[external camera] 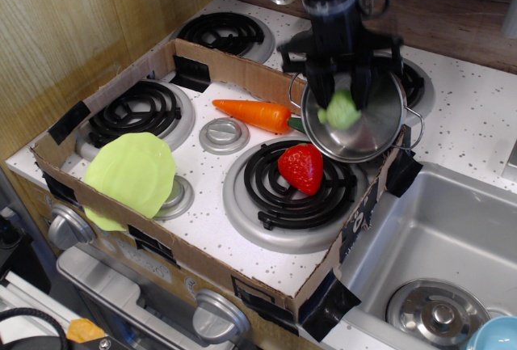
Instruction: Take broccoli out of pan
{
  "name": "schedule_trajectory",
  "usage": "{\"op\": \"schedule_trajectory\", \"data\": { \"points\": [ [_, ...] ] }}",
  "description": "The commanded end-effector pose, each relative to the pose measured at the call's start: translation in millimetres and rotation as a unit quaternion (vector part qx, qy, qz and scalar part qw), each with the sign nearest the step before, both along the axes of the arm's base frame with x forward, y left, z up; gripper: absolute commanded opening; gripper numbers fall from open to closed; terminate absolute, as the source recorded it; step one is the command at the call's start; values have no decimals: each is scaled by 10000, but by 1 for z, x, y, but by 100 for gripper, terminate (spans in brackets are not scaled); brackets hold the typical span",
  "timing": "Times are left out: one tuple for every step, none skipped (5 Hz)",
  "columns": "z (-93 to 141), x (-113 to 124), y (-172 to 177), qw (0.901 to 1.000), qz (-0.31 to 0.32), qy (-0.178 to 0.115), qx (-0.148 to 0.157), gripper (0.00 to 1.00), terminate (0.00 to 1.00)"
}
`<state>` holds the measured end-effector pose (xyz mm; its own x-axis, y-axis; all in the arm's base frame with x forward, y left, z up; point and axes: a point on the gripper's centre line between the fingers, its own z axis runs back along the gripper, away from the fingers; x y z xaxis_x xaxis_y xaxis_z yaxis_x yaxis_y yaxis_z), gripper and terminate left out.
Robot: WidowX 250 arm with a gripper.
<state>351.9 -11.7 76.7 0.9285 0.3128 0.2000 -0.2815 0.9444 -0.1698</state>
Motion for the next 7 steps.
{"op": "schedule_trajectory", "data": {
  "points": [
    [41,-1,39,9987,33,-401,322,0,0],
    [37,-14,59,9972,-95,-431,610,0,0],
    [19,-23,77,9982,-151,-341,472,0,0],
    [-3,-36,94,9992,-79,-224,311,0,0],
    [-22,-46,101,9994,0,-193,276,0,0],
    [-40,-63,106,9995,145,-202,213,0,0],
    [-46,-69,108,9995,193,-213,110,0,0]
  ]
}}
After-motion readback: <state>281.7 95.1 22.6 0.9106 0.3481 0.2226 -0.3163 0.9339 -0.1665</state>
